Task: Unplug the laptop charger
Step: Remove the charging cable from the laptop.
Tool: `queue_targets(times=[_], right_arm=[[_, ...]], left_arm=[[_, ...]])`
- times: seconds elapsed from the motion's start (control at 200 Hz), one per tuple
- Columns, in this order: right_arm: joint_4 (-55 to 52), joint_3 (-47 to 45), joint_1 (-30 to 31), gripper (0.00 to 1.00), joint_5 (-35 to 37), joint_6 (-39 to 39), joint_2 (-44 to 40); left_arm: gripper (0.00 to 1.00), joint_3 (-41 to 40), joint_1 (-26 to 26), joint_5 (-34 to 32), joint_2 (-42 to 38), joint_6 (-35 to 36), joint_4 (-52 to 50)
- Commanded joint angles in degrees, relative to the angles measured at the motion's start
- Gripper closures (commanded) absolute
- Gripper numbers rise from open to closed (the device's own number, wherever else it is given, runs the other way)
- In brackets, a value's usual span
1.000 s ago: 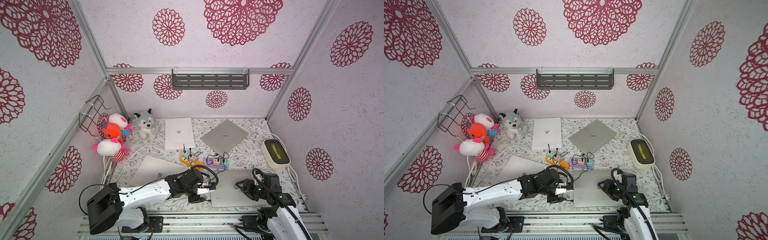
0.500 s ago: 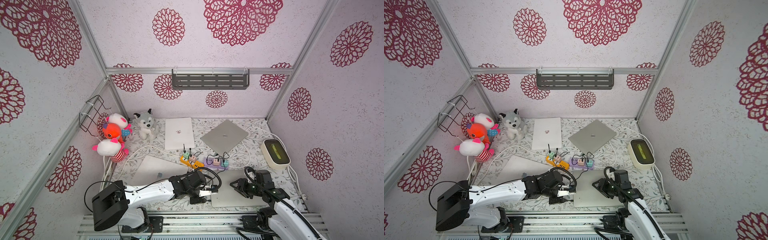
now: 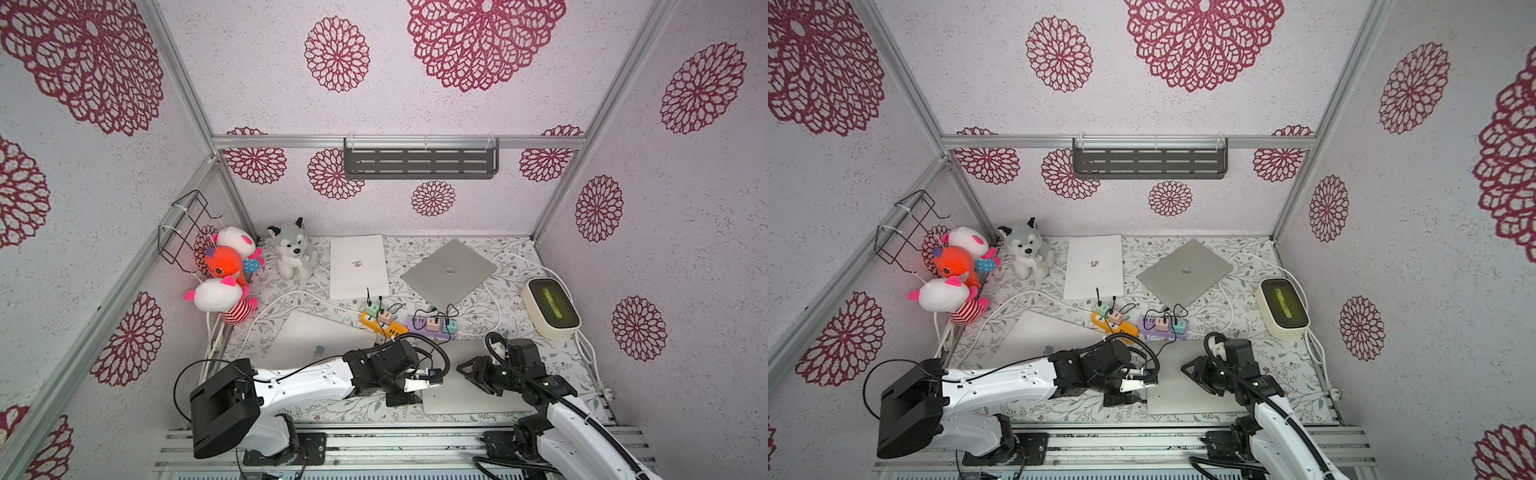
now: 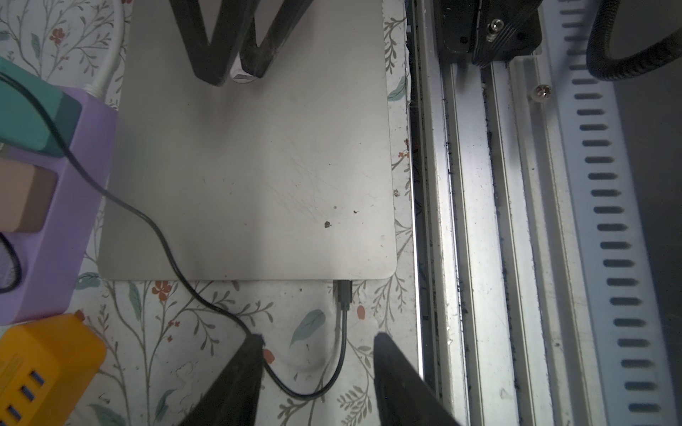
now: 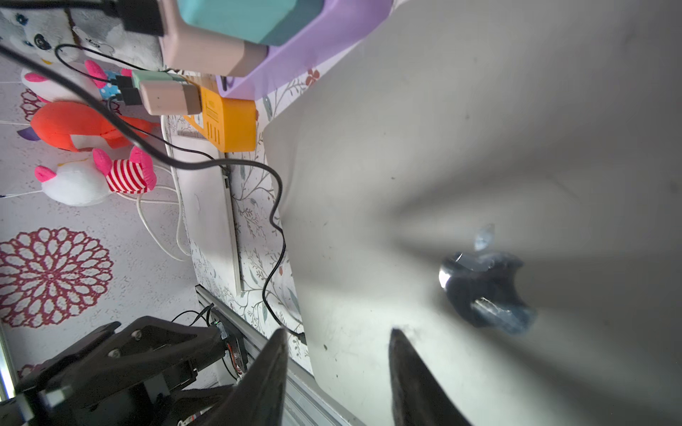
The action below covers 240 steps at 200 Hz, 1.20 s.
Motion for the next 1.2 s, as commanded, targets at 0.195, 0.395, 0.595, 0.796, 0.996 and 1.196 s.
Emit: queue_targets(times=[0.195, 0.395, 0.595, 0.796, 0.996, 1.196], right_arm=[[2.84, -0.36, 0.78, 0.54, 0.14, 0.95, 0.52], [3.58, -0.43, 1.61, 0.55, -0.73, -0.06, 2.82], [2.92, 0.79, 2.9, 0.55, -1.33, -0.81, 4.82], [3.2, 0.82, 3.79, 0.55, -1.58, -0.02, 5.8], [3.02, 0.75, 4.55, 0.56, -1.38, 0.4, 5.57], [4.54, -0.1, 5.25, 0.56, -0.98, 1.82, 5.56]], left_arm=[[0.49, 3.32, -0.84, 0.15, -0.54, 0.35, -2.67], [0.49, 4.21, -0.85, -0.23, 0.8, 0.82, -2.7], [0.49, 3.25, -0.93, 0.01, 3.15, 0.76, 1.02], [0.49, 3.13, -0.9, 0.72, 6.19, 1.74, 2.38], [0.51, 0.12, -0.77, 1.07, 6.55, 1.65, 4.4], [0.54, -1.67, -0.73, 1.24, 8.26, 0.52, 7.13]])
